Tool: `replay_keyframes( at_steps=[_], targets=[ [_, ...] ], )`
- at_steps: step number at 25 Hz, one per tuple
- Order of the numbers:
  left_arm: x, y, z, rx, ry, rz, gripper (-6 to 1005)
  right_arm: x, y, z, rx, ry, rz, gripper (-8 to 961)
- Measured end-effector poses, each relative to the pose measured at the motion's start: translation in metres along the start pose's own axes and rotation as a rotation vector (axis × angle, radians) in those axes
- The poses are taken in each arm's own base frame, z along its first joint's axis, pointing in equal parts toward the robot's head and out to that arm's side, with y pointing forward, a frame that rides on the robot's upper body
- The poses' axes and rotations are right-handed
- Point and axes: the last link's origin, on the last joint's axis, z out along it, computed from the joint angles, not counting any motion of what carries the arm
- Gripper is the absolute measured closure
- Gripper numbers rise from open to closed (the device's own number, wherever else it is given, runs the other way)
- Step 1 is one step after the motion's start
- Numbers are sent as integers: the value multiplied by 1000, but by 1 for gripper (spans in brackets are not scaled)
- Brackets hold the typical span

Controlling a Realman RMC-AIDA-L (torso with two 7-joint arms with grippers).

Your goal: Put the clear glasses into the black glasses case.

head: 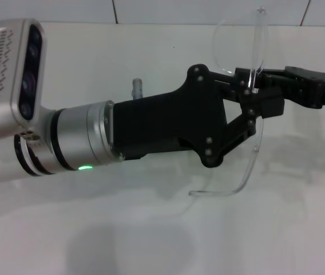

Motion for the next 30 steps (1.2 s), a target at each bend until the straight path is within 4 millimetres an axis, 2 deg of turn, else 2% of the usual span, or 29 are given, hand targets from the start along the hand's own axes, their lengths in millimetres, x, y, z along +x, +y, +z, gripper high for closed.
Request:
replay_keyframes(
  at_steps=[9, 30],
  targets=[
    [-6, 2, 1, 14, 14, -13, 952, 1, 5, 3, -57, -33, 2, 840],
    [-7, 1, -2, 40, 23, -19, 952, -1, 8, 0, -65, -59, -4, 838]
  ],
)
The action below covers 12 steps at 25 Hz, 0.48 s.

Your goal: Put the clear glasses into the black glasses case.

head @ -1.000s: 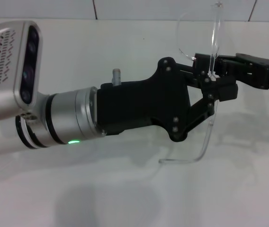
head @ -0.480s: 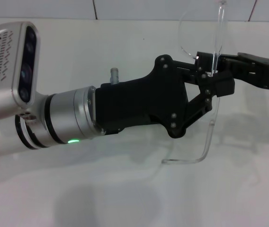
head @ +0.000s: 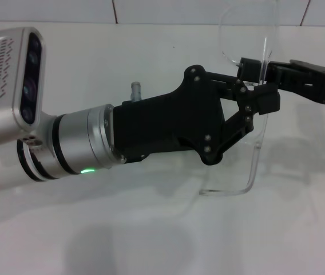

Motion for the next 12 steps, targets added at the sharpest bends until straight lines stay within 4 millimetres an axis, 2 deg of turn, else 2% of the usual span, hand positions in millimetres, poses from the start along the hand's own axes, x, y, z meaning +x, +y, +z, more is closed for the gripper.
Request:
replay_keyframes(
  at_steps=[7, 12],
  targets=[
    [9, 1, -4, 5, 35, 35, 952, 4, -6, -9, 70, -20, -5, 838],
    [22, 2, -20, 52, 76, 78, 952, 9, -17, -28, 194, -101, 11, 837]
  ],
)
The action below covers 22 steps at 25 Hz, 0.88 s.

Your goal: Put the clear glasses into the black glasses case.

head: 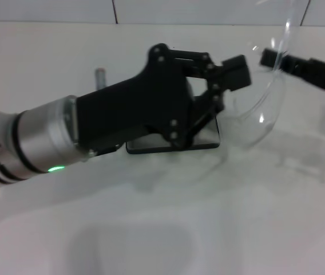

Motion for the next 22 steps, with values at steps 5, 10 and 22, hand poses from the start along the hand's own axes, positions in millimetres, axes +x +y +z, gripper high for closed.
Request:
replay_keyframes(
  at_steps=[5, 10, 22],
  targets=[
    [8, 5, -11, 16, 40, 13, 952, -5, -9, -21, 87, -152, 34, 837],
    [4, 10, -11, 8, 39, -4, 952, -12, -11, -31, 96, -301, 68, 836],
    [0, 20, 14, -131, 41, -32, 952, -23, 6, 5, -120, -322, 82, 836]
  ],
)
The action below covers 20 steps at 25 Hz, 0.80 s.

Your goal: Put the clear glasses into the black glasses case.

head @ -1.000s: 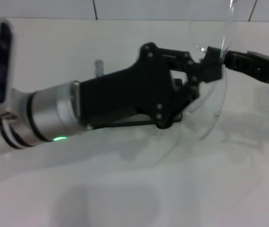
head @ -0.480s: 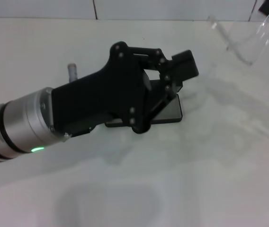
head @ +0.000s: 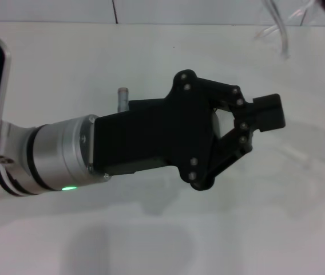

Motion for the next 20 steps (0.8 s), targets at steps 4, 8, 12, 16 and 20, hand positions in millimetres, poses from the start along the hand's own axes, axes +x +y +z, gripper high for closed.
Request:
replay_keyframes(
  at_steps=[4, 8, 12, 16, 20],
  targets=[
    [0, -2, 3, -10, 2, -2, 952, 12, 1, 19, -47, 107, 22, 835],
    [0, -3, 3, -6, 1, -2, 952, 22, 1, 28, -69, 183, 27, 835],
    [0, -3, 3, -1, -1, -1, 952, 30, 2, 35, -92, 250, 29, 835],
    [-1, -4, 2, 2, -2, -1, 952, 36, 4, 42, -115, 310, 30, 834],
    [-1, -4, 2, 6, -4, -1, 952, 41, 7, 47, -144, 379, 14, 834]
  ],
)
